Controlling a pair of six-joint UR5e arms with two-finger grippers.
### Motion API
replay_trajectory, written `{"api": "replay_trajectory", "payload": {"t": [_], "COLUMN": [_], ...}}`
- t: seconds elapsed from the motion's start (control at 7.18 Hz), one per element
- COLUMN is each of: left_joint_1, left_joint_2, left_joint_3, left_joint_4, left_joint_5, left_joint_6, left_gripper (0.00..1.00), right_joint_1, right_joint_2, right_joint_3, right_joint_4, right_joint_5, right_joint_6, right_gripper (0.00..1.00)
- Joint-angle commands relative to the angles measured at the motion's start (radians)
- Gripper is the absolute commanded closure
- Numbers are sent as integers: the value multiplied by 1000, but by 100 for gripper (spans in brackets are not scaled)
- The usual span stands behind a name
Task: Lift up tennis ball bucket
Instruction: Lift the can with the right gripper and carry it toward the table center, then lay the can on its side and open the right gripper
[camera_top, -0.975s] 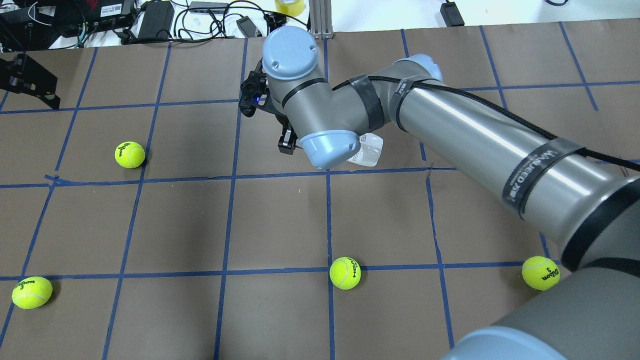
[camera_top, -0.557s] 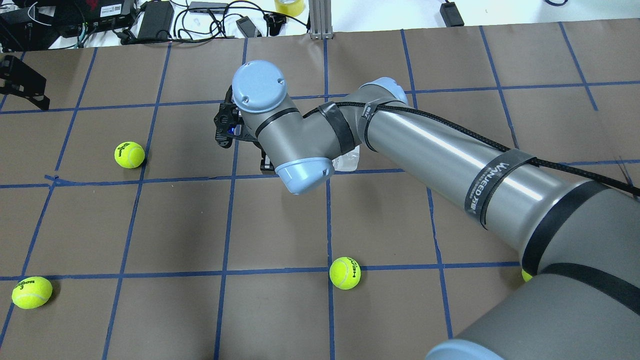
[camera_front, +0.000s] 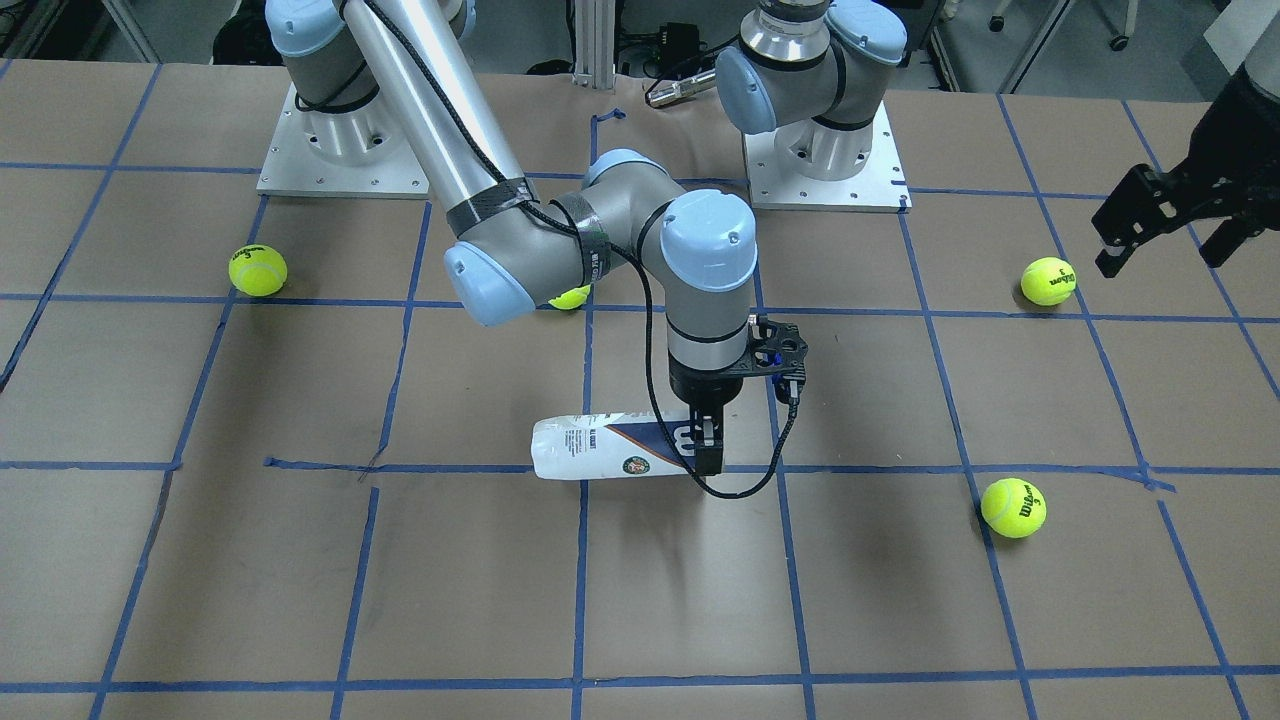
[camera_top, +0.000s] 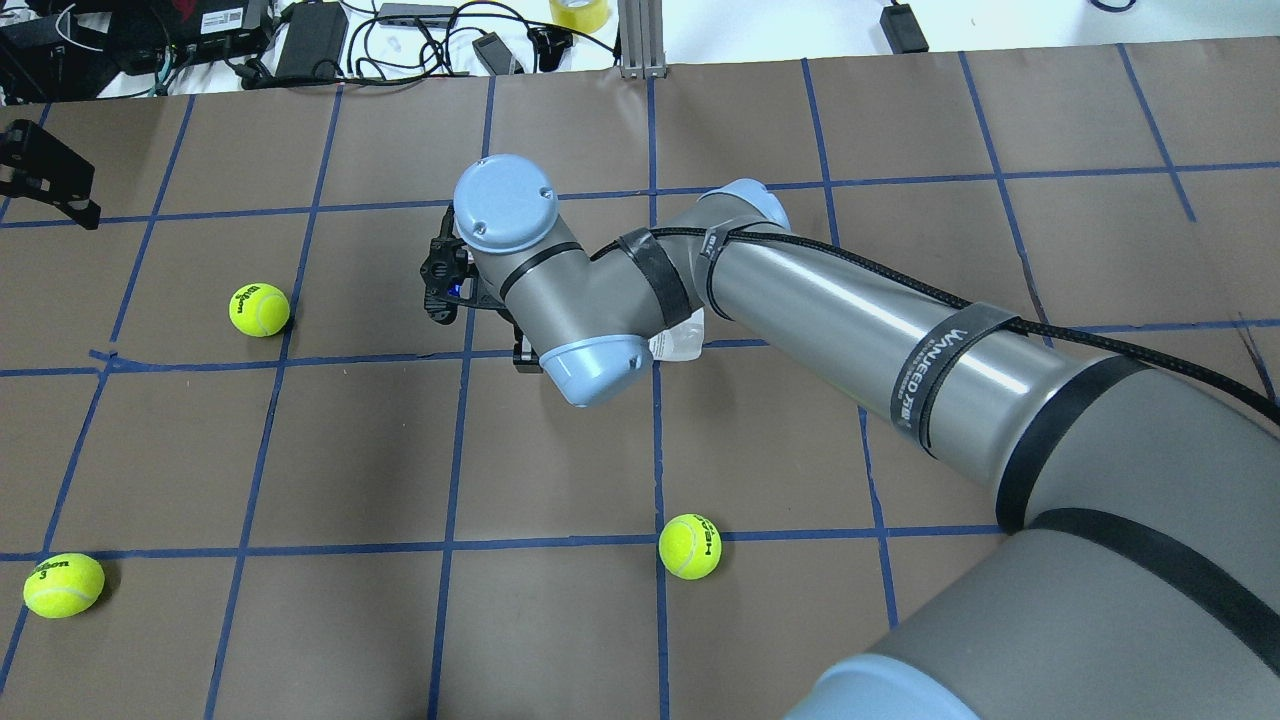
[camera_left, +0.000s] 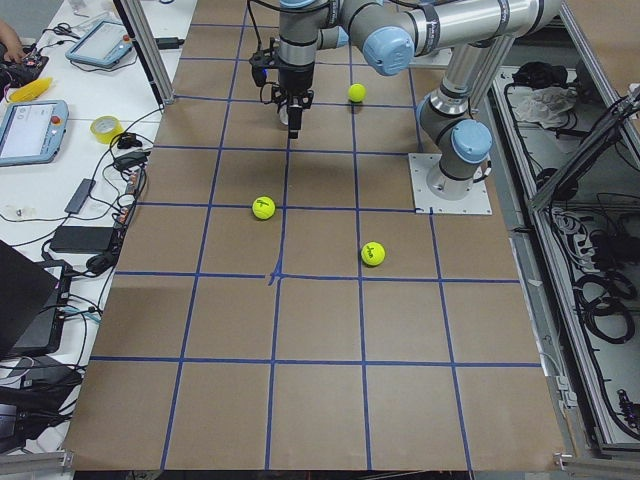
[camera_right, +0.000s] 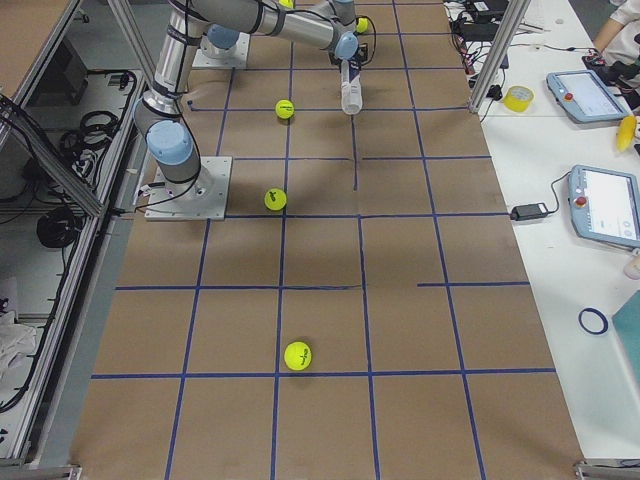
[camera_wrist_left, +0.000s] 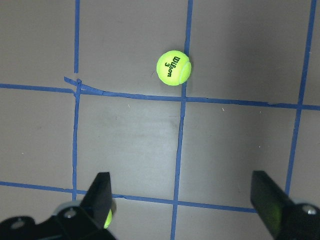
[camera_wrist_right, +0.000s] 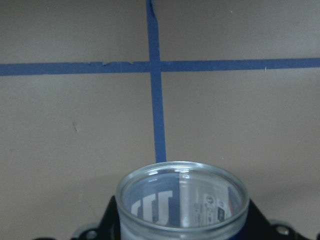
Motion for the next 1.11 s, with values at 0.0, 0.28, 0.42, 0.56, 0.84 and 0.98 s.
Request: {"api": "replay_trajectory", "payload": {"t": [0.0, 0.28, 0.42, 0.56, 0.84, 0.98], "left_joint_1": [-7, -1, -1, -1, -4, -12], "left_joint_2": [1, -13, -13, -15, -22, -28], "left_joint_3": [-9, -12, -12, -12, -9, -15], "left_joint_4": [-16, 13, 13, 11, 11, 11], "left_joint_5": [1, -3, -2, -3, -8, -18], "left_joint_6": [-6, -5, -5, -5, -9, -32], "left_gripper": [0, 0, 0, 0, 0, 0], "right_joint_1": [-1, -5, -30, -53, -173, -267], "right_joint_2": [14, 4, -15, -48, -187, -252], "right_joint_3": [1, -9, -14, -20, -20, -20], "right_joint_4": [-32, -32, -16, 4, 203, 295], "right_joint_5": [3, 4, 3, 3, 74, 122], "right_joint_6": [18, 22, 27, 29, 44, 42], "right_gripper": [7, 0, 5, 4, 4, 2]}}
